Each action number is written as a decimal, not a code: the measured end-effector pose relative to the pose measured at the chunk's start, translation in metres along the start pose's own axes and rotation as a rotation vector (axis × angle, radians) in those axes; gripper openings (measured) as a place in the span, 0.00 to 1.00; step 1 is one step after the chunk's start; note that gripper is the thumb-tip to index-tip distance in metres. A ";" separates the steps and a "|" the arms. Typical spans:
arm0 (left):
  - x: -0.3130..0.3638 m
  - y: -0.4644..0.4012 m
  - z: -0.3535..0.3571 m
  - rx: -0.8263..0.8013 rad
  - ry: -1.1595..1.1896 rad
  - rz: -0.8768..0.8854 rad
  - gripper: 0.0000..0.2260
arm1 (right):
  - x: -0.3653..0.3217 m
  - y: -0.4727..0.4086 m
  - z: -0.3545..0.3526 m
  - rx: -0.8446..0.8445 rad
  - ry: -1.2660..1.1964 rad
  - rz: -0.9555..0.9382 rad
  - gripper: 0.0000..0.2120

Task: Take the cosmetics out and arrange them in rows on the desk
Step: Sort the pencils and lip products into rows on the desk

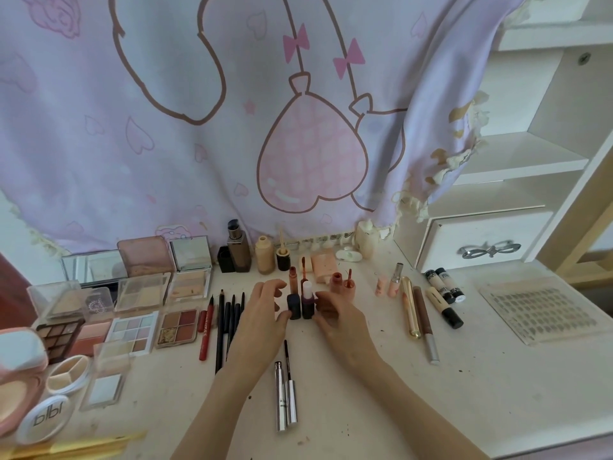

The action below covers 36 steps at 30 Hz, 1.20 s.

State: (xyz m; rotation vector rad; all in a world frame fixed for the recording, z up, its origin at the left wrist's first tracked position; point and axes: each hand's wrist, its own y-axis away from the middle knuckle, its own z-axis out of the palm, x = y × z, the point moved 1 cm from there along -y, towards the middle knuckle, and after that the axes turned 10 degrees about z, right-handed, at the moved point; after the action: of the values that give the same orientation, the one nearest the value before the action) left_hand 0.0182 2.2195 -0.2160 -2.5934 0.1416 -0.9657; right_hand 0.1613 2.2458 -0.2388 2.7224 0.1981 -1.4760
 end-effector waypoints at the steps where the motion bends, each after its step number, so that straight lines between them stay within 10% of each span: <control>1: 0.003 0.003 -0.002 0.030 -0.004 0.008 0.17 | 0.002 0.004 -0.002 0.000 -0.004 0.015 0.16; 13: 0.063 0.031 0.027 -0.154 -0.009 0.283 0.15 | 0.030 0.051 -0.084 0.320 0.171 -0.008 0.05; 19: 0.064 0.045 0.084 -0.415 -0.203 0.316 0.23 | 0.040 0.041 -0.103 0.317 0.604 0.241 0.23; 36: 0.062 0.050 0.094 -0.327 -0.266 0.325 0.27 | 0.036 0.029 -0.095 0.319 0.834 0.363 0.18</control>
State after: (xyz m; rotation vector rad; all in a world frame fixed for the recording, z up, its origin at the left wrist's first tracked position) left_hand 0.1279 2.1883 -0.2623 -2.8358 0.6753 -0.5104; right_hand 0.2635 2.2289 -0.2174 3.2089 -0.5295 -0.2485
